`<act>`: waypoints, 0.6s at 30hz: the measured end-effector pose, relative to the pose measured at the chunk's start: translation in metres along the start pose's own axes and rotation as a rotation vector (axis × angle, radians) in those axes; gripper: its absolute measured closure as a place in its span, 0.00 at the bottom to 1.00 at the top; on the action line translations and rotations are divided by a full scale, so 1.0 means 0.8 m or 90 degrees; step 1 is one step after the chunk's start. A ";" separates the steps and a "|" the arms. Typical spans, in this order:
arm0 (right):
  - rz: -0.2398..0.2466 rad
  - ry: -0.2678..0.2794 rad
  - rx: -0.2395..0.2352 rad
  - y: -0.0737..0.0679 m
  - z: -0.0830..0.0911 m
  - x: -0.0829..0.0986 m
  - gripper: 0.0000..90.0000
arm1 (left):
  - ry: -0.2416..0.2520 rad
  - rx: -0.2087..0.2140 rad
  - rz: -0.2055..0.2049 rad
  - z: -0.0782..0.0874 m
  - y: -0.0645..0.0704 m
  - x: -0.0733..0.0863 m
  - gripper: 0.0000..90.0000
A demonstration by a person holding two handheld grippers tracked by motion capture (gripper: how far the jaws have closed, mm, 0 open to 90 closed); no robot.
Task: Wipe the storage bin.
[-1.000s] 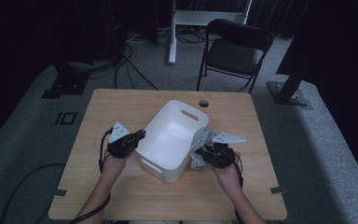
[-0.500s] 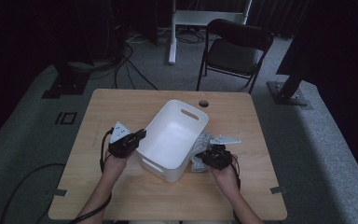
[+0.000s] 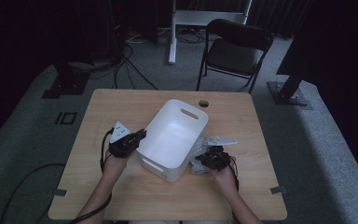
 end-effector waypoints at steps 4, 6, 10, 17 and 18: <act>-0.003 -0.016 0.005 0.003 -0.009 0.007 0.85 | 0.000 0.000 0.001 0.000 0.000 0.000 0.95; -0.006 -0.026 0.005 0.006 -0.014 0.010 0.85 | -0.001 -0.001 0.001 0.000 0.000 0.000 0.95; -0.009 -0.042 0.008 0.010 -0.024 0.017 0.85 | -0.002 -0.003 0.001 0.000 -0.001 0.000 0.94; 0.003 -0.042 0.013 0.011 -0.014 0.010 0.85 | -0.006 -0.020 0.004 0.000 -0.001 -0.001 0.95; 0.005 -0.030 0.013 0.011 -0.008 0.006 0.85 | -0.005 -0.025 0.002 0.000 0.000 -0.001 0.95</act>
Point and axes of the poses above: each handheld gripper's, and its own axes: z roughly backward along the jaws, x roughly out of its underside, y roughly to its right, the point moved 3 cm from there along -z, roughly forward along the jaws, and after that the axes turned 1 degree about y, right-handed, at the moved point
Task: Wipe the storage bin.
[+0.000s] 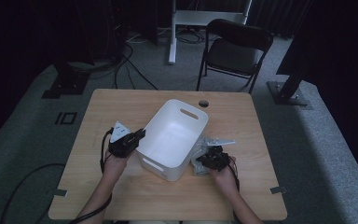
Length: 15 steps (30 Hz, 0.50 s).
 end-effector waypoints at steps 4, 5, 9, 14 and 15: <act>-0.007 0.065 -0.003 0.001 0.035 -0.022 0.85 | -0.001 -0.004 0.001 -0.001 0.001 0.000 0.95; -0.005 0.082 -0.003 0.002 0.043 -0.029 0.85 | -0.002 -0.002 0.002 -0.001 0.001 0.000 0.95; 0.006 0.126 0.004 -0.001 0.067 -0.052 0.85 | -0.014 0.009 -0.001 -0.001 0.000 -0.002 0.95; 0.003 0.129 0.007 0.001 0.059 -0.059 0.85 | -0.016 0.025 -0.015 -0.001 0.000 -0.002 0.95; 0.002 0.128 0.005 0.001 0.058 -0.060 0.85 | -0.013 0.028 -0.013 -0.001 -0.001 -0.002 0.95</act>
Point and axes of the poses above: each handheld gripper's, and its own axes: z roughly backward along the jaws, x roughly out of its underside, y roughly to its right, the point moved 3 cm from there along -z, roughly forward along the jaws, and after that the axes turned 1 degree about y, right-handed, at the moved point
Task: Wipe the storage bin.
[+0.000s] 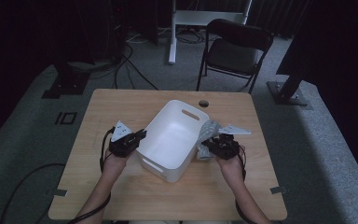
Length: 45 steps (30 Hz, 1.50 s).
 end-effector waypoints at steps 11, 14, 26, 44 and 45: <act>-0.016 -0.036 0.008 0.010 -0.019 0.014 0.85 | 0.010 0.008 -0.004 -0.001 0.003 0.000 0.94; -0.025 -0.053 0.009 0.015 -0.028 0.026 0.85 | 0.010 0.008 -0.004 -0.002 0.002 0.000 0.94; -0.051 -0.117 0.020 0.035 -0.062 0.064 0.85 | 0.010 0.010 -0.003 -0.002 0.002 0.000 0.94; -0.046 -0.054 0.017 0.040 -0.022 0.034 0.85 | 0.007 -0.011 0.017 -0.003 0.003 0.000 0.94; -0.044 -0.046 0.018 0.039 -0.017 0.030 0.85 | 0.006 -0.011 0.016 -0.003 0.003 -0.001 0.94</act>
Point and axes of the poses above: each handheld gripper's, and its own axes: z roughly backward along the jaws, x roughly out of its underside, y roughly to its right, the point moved 3 cm from there along -z, roughly forward along the jaws, and after that the axes turned 1 degree about y, right-handed, at the moved point
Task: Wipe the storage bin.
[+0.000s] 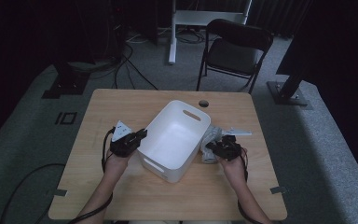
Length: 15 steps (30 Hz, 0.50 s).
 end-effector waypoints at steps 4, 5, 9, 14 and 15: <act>0.006 0.040 0.007 0.000 0.020 -0.017 0.85 | -0.003 0.005 -0.002 0.000 0.000 0.000 0.95; 0.002 0.051 0.004 0.001 0.024 -0.021 0.85 | -0.003 0.008 -0.002 0.000 0.000 0.000 0.95; 0.000 0.070 -0.009 0.001 0.029 -0.031 0.85 | -0.008 0.017 -0.007 -0.001 0.000 -0.001 0.95; 0.005 0.059 -0.004 0.000 0.022 -0.033 0.85 | -0.006 0.033 -0.016 0.000 -0.001 0.000 0.94; 0.003 0.055 -0.003 0.002 0.019 -0.035 0.85 | -0.003 0.036 -0.014 0.000 -0.001 0.000 0.94</act>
Point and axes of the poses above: each handheld gripper's, and its own axes: z roughly backward along the jaws, x roughly out of its underside, y roughly to its right, the point moved 3 cm from there along -z, roughly forward along the jaws, and after that the axes turned 1 degree about y, right-handed, at the moved point
